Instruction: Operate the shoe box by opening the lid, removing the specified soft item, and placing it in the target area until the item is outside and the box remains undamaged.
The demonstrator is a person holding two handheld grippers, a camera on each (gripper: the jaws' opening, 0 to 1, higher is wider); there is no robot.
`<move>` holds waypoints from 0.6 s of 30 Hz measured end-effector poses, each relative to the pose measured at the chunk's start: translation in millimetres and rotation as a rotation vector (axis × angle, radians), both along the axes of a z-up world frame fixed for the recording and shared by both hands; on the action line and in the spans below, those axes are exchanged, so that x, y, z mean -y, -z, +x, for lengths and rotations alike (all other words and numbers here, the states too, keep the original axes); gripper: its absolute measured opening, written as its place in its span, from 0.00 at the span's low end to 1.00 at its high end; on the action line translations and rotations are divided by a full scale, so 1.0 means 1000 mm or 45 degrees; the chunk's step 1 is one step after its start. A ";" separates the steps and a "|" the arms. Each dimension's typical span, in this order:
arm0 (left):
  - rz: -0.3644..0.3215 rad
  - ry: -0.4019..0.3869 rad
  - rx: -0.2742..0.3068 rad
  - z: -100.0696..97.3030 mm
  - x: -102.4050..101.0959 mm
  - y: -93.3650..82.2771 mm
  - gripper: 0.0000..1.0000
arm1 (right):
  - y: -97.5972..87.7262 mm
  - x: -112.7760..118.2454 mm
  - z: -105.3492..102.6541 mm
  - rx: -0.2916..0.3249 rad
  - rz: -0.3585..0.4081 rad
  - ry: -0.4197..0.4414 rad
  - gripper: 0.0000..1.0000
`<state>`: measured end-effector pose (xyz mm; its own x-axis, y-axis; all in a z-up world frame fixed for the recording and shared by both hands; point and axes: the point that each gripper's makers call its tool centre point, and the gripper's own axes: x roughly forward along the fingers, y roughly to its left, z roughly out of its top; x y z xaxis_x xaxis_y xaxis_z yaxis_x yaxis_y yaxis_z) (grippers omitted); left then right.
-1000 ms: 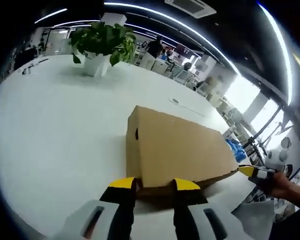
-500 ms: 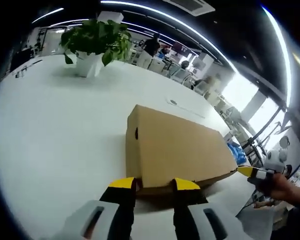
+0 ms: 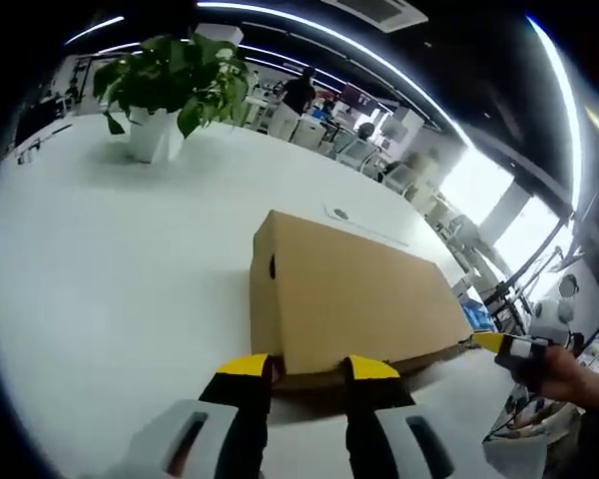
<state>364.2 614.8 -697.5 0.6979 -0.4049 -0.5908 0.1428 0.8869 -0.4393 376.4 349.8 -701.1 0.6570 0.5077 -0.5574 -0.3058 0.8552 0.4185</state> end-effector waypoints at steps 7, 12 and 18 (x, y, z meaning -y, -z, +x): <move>-0.001 -0.005 -0.003 0.002 0.002 0.000 0.29 | -0.001 0.001 0.001 0.013 -0.023 -0.018 0.19; 0.007 -0.001 0.003 -0.002 0.003 0.000 0.29 | -0.001 0.002 -0.001 0.033 -0.029 -0.041 0.19; 0.060 0.022 0.048 -0.017 0.000 -0.011 0.28 | -0.007 0.029 -0.012 0.042 0.036 -0.043 0.31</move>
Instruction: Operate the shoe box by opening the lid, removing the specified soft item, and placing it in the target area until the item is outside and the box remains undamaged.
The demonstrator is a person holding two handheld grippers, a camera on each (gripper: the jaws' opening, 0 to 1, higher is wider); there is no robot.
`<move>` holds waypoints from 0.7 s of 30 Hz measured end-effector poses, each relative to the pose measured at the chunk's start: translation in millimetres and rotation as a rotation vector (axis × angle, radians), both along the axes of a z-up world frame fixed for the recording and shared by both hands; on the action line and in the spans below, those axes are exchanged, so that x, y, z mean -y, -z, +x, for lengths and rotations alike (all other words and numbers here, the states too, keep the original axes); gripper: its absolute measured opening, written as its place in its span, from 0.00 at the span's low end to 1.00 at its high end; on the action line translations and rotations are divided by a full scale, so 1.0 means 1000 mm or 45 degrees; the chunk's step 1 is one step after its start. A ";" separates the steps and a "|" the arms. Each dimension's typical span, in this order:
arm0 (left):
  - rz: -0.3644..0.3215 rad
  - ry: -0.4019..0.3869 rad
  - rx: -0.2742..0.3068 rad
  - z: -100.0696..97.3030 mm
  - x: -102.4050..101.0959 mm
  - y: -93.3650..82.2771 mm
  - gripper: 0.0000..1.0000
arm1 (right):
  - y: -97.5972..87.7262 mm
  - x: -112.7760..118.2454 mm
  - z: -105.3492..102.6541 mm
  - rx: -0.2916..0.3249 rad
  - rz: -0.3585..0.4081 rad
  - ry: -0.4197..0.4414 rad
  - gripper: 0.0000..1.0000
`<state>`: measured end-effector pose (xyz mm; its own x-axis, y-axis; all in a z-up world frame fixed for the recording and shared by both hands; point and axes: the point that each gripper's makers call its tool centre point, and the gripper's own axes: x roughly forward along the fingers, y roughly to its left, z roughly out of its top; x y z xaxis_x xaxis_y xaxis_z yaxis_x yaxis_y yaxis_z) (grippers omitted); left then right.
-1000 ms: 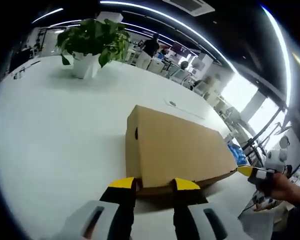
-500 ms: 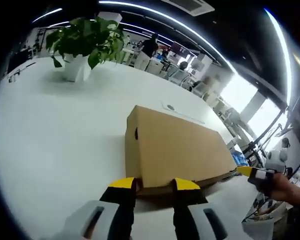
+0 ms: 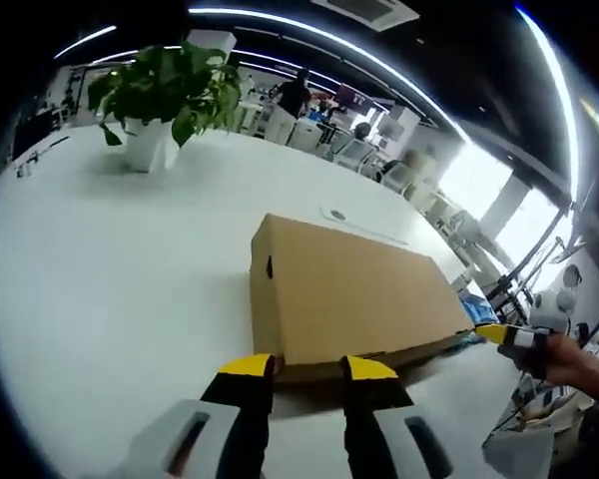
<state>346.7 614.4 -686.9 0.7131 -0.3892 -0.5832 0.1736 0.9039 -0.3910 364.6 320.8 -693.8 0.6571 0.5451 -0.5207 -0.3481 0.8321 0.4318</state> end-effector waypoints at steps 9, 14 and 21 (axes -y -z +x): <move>0.087 0.136 0.042 -0.048 0.018 -0.006 0.35 | -0.008 0.071 -0.046 0.091 -0.201 -0.019 0.39; 0.092 0.209 0.045 -0.066 0.041 -0.008 0.39 | -0.018 0.095 -0.060 0.149 -0.269 0.016 0.44; 0.077 0.262 0.060 -0.071 0.077 -0.016 0.43 | -0.036 0.122 -0.071 0.222 -0.299 0.144 0.50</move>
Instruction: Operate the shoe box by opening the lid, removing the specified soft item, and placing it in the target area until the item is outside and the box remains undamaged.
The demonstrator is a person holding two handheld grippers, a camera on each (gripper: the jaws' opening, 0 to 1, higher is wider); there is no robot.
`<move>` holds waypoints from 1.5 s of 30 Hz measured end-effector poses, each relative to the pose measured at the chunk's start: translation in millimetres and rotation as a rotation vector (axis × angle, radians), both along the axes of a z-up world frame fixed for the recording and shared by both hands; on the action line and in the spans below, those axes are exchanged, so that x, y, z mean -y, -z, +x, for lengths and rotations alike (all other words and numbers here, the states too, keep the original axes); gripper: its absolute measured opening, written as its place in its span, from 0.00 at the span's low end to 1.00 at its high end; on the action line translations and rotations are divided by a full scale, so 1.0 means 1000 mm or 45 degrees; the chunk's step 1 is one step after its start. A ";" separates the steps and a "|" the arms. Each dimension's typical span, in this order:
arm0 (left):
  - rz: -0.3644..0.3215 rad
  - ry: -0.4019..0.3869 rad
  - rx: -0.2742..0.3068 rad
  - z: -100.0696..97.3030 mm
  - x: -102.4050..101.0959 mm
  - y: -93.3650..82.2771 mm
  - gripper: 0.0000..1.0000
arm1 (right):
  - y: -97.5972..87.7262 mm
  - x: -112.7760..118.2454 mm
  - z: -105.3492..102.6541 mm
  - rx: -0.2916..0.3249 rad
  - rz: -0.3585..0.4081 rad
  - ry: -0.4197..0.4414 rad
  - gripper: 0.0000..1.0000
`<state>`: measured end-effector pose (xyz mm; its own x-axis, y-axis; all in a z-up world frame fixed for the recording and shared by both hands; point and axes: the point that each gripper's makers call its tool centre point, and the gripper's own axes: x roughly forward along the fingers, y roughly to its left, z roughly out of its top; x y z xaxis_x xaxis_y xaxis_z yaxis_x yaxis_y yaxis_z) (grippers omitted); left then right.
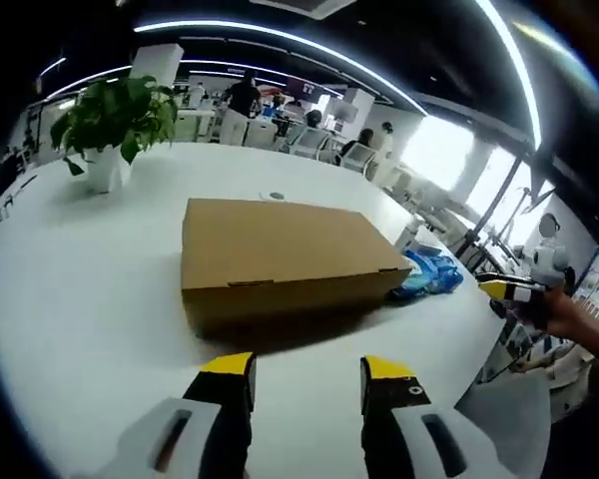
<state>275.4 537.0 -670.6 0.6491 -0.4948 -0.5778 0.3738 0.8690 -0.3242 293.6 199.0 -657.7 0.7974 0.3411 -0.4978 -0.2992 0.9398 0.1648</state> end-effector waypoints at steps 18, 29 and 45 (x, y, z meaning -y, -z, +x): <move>0.009 0.022 -0.018 -0.014 0.021 -0.005 0.50 | 0.006 0.020 -0.043 -0.018 0.042 0.073 0.54; 0.006 0.012 0.006 -0.017 0.026 -0.008 0.55 | 0.003 0.022 -0.043 -0.008 0.017 0.033 0.55; 0.001 -0.041 0.039 -0.009 0.015 -0.017 0.56 | -0.010 0.019 -0.031 0.034 0.056 0.033 0.55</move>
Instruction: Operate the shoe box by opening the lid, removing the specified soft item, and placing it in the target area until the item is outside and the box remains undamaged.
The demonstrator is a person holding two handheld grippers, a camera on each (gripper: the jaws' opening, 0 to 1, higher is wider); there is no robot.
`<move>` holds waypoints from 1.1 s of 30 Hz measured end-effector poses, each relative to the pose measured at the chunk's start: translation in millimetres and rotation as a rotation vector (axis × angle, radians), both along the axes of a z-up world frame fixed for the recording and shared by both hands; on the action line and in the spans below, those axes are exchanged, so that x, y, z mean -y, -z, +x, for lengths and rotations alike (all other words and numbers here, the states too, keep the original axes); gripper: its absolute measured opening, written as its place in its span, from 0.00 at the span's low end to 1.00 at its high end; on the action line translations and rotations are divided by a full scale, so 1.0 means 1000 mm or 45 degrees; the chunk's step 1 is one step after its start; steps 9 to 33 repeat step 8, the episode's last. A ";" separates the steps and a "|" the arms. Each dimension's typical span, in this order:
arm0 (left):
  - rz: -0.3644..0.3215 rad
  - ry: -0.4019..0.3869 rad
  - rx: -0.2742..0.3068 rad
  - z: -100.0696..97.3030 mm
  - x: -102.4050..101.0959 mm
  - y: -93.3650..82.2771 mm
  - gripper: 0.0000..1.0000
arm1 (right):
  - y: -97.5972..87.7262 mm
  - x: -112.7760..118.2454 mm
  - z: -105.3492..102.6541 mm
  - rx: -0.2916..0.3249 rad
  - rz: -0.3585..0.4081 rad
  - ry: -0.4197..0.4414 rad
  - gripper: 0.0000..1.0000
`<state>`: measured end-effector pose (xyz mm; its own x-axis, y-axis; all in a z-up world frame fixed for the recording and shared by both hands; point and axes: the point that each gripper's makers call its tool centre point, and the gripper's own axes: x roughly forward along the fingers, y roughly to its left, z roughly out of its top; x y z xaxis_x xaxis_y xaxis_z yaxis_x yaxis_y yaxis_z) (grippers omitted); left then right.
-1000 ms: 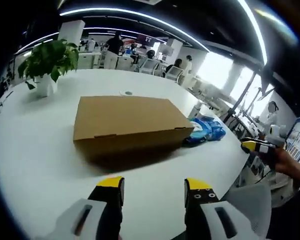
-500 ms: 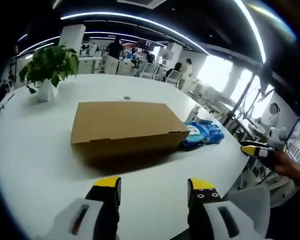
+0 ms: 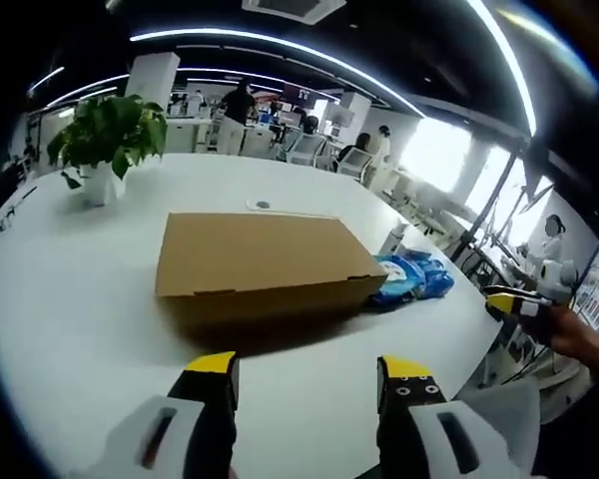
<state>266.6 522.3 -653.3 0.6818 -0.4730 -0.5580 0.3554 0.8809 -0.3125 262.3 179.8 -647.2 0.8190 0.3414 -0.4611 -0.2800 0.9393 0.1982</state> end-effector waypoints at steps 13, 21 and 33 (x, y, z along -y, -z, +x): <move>-0.017 -0.011 -0.004 -0.002 0.005 0.000 0.57 | -0.001 0.004 -0.002 0.000 0.004 0.014 0.55; -0.017 -0.011 -0.004 -0.002 0.005 0.000 0.57 | -0.001 0.004 -0.002 0.000 0.004 0.014 0.55; -0.017 -0.011 -0.004 -0.002 0.005 0.000 0.57 | -0.001 0.004 -0.002 0.000 0.004 0.014 0.55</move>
